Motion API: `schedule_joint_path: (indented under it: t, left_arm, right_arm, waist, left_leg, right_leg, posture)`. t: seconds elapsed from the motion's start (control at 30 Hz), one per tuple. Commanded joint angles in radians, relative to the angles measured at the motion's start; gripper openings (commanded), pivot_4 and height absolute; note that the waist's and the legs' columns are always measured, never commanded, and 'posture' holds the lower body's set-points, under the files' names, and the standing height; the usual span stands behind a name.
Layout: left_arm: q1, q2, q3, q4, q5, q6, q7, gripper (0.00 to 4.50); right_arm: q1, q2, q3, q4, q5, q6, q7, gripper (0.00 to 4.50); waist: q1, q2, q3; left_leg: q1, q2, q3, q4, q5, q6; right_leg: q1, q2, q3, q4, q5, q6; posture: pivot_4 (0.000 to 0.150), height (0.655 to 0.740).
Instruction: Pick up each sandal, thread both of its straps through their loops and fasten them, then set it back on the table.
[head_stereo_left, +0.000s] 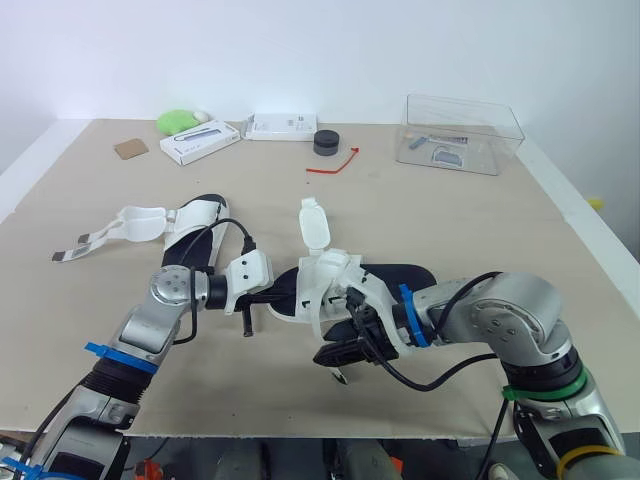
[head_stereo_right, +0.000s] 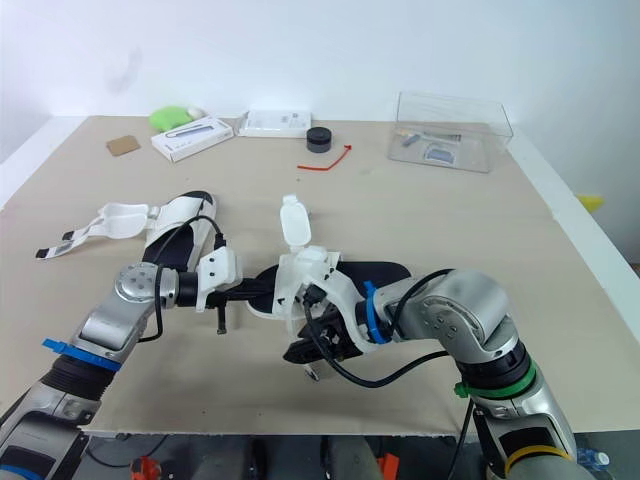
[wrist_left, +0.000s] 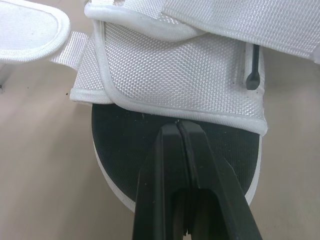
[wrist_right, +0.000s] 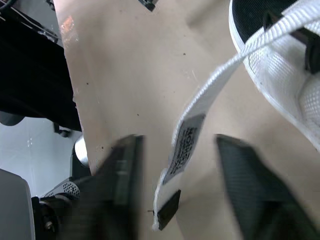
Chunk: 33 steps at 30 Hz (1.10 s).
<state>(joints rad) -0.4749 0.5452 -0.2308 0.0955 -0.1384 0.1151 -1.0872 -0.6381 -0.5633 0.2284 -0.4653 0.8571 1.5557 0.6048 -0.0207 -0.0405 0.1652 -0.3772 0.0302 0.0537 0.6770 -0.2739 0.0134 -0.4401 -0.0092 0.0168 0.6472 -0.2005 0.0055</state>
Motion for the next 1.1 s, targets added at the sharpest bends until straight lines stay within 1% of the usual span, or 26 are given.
schedule_joint_path:
  t: [0.03,0.07,0.2,0.3,0.43,0.53,0.6,0.7,0.8,0.93,1.1]
  left_arm:
    - [0.015,0.009,-0.004,-0.003,0.016,0.011,0.007,0.00]
    - [0.015,0.010,-0.005,-0.004,0.016,0.011,0.007,0.00]
    - [0.017,0.011,-0.007,-0.006,0.015,0.013,0.005,0.00]
    - [0.017,0.012,-0.008,-0.003,0.016,0.011,0.002,0.00]
    - [0.011,0.010,-0.010,0.006,0.016,0.006,-0.003,0.00]
    - [0.007,0.007,-0.012,0.010,0.015,0.003,-0.004,0.00]
    - [0.005,0.004,-0.013,0.012,0.015,0.000,-0.006,0.00]
    - [0.004,0.001,-0.013,0.014,0.015,-0.002,-0.007,0.00]
    - [0.004,-0.002,-0.013,0.017,0.017,-0.004,-0.008,0.00]
    - [0.005,-0.005,-0.012,0.017,0.019,-0.006,-0.007,0.00]
    - [0.011,-0.005,-0.010,0.012,0.020,-0.006,-0.006,0.00]
  right_arm:
    - [-0.006,-0.008,-0.038,-0.014,0.013,0.015,0.003,0.48]
    - [-0.002,-0.011,-0.042,-0.016,0.013,0.017,0.003,0.09]
    - [0.021,-0.011,-0.075,-0.018,0.023,0.030,0.005,0.09]
    - [0.032,0.019,-0.135,-0.006,0.043,0.046,0.005,0.09]
    - [-0.029,0.106,-0.287,0.134,0.165,0.059,-0.041,0.09]
    - [-0.095,0.136,-0.354,0.253,0.242,0.059,-0.114,0.09]
    - [-0.161,0.142,-0.395,0.345,0.255,0.059,-0.155,0.09]
    - [-0.221,0.137,-0.423,0.452,0.280,0.059,-0.211,0.09]
    - [-0.279,0.129,-0.441,0.548,0.254,0.059,-0.241,0.09]
    - [-0.306,0.116,-0.439,0.602,0.235,0.059,-0.250,0.09]
    - [-0.304,0.096,-0.423,0.621,0.225,0.059,-0.244,0.09]
  waist:
    - [0.000,0.000,0.000]
    - [0.000,0.000,0.000]
    - [0.000,0.000,0.000]
    - [0.000,0.000,0.000]
    - [0.000,0.000,0.000]
    - [0.000,0.000,0.000]
    - [-0.001,0.000,0.000]
    - [0.000,0.000,0.000]
    - [0.000,0.000,0.000]
    - [0.000,0.000,0.000]
    - [0.000,0.000,0.000]
  left_leg:
    - [0.000,0.000,0.000,0.000,0.000,0.000]
    - [0.000,0.000,0.000,0.000,0.000,0.000]
    - [0.000,0.000,0.000,0.000,0.000,0.000]
    - [0.000,0.000,0.000,0.000,0.000,0.000]
    - [0.000,0.000,0.000,0.000,0.000,0.000]
    - [0.000,0.000,0.000,0.000,0.000,0.000]
    - [0.000,0.000,0.000,0.000,0.000,0.000]
    - [-0.001,0.000,0.000,-0.001,0.000,0.000]
    - [-0.001,0.000,0.000,-0.002,0.000,0.000]
    - [-0.004,-0.002,0.000,-0.002,0.000,0.000]
    - [-0.006,-0.002,0.000,-0.002,0.000,0.000]
  right_leg:
    - [0.000,0.000,0.000,0.000,0.000,0.000]
    - [0.000,0.000,0.000,0.000,0.000,0.000]
    - [0.000,0.000,0.000,0.000,0.000,0.000]
    - [0.000,0.000,0.000,0.000,0.000,0.000]
    - [0.000,0.000,0.000,0.000,0.000,0.000]
    - [0.000,0.000,0.000,0.000,0.000,0.000]
    - [0.000,0.000,0.000,0.000,0.000,0.000]
    - [0.000,0.000,0.000,0.000,0.001,-0.001]
    - [0.000,-0.001,0.000,-0.001,0.002,-0.003]
    - [-0.002,-0.002,0.000,-0.001,0.002,-0.003]
    - [-0.002,-0.004,-0.001,-0.002,0.002,-0.002]
  posture:
    - [0.150,0.7400]
    - [0.150,0.7400]
    - [0.150,0.7400]
    - [0.150,0.7400]
    - [0.150,0.7400]
    - [0.150,0.7400]
    - [0.150,0.7400]
    - [0.150,0.7400]
    - [0.150,0.7400]
    - [0.150,0.7400]
    - [0.150,0.7400]
